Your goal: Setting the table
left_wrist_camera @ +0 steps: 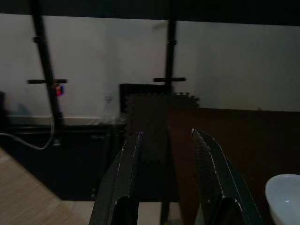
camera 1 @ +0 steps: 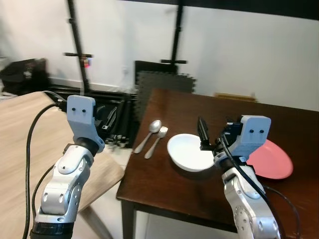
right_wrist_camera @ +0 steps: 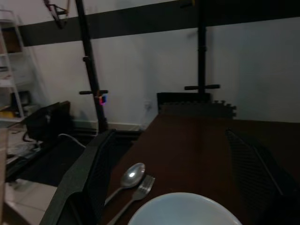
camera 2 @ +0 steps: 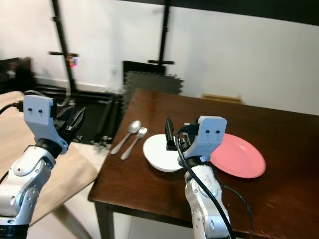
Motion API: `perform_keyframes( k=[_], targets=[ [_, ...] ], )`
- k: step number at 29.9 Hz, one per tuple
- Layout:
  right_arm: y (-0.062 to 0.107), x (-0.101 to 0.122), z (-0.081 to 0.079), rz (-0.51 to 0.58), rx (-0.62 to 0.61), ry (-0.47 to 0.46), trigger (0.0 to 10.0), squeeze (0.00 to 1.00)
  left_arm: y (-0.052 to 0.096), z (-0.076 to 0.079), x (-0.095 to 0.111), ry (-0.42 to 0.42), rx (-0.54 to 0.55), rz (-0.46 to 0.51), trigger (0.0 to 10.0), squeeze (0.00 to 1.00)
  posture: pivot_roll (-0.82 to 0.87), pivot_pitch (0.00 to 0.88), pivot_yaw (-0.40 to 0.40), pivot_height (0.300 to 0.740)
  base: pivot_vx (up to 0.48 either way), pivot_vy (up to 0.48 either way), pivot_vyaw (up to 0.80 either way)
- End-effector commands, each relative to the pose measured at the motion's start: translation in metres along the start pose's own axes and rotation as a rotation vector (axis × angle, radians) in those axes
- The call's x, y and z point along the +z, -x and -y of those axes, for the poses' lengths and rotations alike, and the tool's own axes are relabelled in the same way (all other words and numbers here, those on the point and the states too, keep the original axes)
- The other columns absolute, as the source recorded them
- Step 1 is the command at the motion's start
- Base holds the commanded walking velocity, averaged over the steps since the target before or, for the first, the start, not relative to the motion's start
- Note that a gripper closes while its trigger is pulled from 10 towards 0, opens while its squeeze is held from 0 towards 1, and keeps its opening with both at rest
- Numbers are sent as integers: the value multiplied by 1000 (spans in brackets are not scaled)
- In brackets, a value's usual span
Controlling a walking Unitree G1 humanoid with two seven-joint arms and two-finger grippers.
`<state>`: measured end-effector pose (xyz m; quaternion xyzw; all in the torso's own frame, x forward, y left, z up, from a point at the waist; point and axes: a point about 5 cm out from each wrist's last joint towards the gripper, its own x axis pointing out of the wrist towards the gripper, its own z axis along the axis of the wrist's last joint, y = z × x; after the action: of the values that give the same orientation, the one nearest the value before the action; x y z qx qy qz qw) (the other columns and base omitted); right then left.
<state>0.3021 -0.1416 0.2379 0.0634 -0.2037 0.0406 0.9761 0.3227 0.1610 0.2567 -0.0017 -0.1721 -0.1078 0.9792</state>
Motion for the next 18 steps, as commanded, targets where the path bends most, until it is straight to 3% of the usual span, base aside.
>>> perform_keyframes(
  k=[1,18],
  targets=[
    [1,-1,4,-10,-13,11,10000,0,-1,2,-5,-2,-4,-23,10000,0,34,0,-14,740,0,0,800],
    [2,-2,4,-11,-20,12,10000,0,-2,3,-5,-2,-6,-28,10000,0,34,0,-11,740,0,0,800]
  ],
)
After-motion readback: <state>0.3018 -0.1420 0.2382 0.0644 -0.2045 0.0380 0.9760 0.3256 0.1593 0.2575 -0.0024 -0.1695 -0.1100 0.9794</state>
